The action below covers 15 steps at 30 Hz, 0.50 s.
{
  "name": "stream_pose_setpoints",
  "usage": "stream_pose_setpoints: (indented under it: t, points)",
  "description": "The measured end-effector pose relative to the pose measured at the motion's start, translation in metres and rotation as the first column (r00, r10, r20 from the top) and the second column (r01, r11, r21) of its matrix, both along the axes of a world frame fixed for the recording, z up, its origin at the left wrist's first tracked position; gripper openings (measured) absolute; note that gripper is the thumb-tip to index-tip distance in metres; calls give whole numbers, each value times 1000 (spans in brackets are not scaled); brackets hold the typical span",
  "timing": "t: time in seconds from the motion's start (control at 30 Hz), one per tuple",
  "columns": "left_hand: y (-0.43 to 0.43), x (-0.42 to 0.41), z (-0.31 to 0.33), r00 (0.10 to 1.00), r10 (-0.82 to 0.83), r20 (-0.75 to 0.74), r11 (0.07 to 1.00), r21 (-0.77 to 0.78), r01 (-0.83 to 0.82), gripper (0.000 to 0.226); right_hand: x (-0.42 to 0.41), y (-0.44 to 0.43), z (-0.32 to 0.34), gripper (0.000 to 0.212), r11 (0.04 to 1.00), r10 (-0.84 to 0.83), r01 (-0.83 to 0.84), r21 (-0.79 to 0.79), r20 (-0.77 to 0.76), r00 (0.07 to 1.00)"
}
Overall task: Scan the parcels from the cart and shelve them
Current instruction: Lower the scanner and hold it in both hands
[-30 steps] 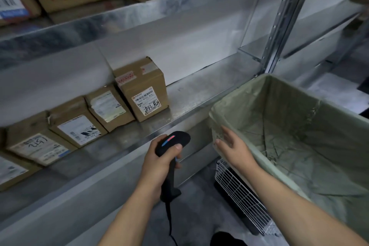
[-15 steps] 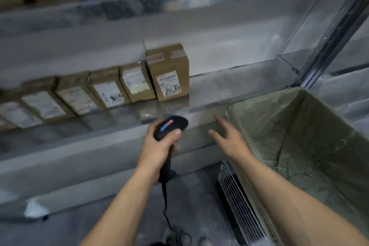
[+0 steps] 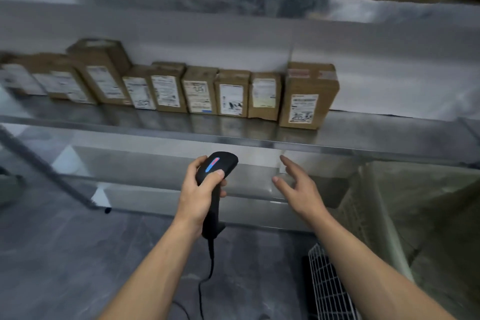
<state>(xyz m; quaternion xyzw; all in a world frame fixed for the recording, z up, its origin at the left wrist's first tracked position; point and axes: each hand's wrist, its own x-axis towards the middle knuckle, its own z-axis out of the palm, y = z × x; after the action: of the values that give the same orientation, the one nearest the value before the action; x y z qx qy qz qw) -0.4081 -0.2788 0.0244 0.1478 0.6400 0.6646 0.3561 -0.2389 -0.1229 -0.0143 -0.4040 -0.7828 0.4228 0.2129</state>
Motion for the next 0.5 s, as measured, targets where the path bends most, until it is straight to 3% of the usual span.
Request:
stream_pose_setpoints:
  t: [0.2,0.37,0.5]
  points:
    - [-65,-74,-7,1000,0,29,1000,20,-1,61,-79,-58,3,66,985,107,-117,129,84,991]
    - [-118,-140,-13,998,-23,50,999,34,21,42,-145,-107,0,69,964,159,-189,185,168,973]
    - [-144,-175,-26,999,-8,39,1000,5,8,46,-176,-138,-5,68,954,179,-214,209,173,968]
